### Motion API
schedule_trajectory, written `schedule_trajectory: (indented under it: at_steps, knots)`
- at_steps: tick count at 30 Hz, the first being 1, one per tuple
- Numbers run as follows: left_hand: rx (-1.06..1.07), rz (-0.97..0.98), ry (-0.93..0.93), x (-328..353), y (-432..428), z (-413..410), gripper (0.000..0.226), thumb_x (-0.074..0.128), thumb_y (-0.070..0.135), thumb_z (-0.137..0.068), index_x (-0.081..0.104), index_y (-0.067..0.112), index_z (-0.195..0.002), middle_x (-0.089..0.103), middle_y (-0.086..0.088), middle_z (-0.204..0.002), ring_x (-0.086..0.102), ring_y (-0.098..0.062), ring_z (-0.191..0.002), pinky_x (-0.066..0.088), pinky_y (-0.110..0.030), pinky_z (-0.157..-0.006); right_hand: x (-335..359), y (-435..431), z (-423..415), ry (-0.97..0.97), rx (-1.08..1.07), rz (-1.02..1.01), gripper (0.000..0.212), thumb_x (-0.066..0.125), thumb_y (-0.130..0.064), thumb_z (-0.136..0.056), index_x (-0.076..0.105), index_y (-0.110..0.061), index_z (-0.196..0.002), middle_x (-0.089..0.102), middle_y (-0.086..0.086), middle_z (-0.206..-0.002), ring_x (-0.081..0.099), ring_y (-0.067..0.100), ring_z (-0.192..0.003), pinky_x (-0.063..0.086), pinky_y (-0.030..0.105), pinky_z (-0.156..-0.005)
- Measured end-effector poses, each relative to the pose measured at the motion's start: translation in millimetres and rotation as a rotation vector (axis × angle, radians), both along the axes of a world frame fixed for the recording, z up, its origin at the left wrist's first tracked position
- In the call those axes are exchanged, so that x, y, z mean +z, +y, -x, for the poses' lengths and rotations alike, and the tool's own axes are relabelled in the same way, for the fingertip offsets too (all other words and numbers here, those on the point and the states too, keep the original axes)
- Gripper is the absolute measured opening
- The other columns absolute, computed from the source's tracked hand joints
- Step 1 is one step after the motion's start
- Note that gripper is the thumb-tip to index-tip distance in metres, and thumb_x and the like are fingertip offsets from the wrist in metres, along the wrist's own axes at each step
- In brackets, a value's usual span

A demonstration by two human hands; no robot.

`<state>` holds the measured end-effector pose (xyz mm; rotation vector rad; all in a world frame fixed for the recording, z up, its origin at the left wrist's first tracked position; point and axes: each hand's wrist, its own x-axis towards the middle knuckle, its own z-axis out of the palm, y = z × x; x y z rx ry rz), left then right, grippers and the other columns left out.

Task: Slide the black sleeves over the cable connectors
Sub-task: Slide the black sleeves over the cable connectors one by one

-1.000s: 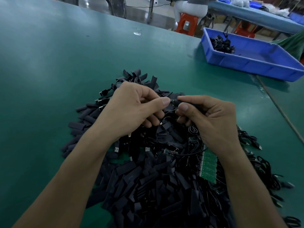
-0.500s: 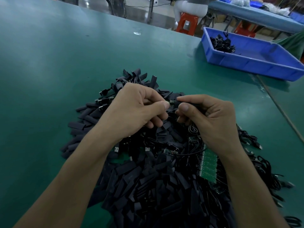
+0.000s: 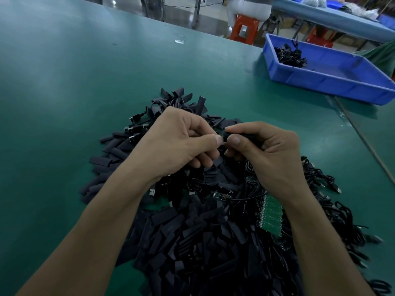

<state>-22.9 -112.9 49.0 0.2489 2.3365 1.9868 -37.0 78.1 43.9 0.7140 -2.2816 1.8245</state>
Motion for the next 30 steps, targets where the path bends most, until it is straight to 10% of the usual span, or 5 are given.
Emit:
schedule_trajectory:
  at_steps: [30]
  knots:
    - [0.161, -0.007, 0.196, -6.0, 27.4, -8.4, 0.012, 0.073, 0.021, -0.091, 0.075, 0.017, -0.08, 0.074, 0.003, -0.067, 0.072, -0.01, -0.058, 0.055, -0.019, -0.054, -1.2, -33.1, -13.1, -0.067, -0.246, 0.356, 0.026, 0.065, -0.008, -0.096, 0.066, -0.029, -0.112, 0.078, 0.003, -0.081, 0.075, 0.018, -0.08, 0.059, 0.027, -0.072]
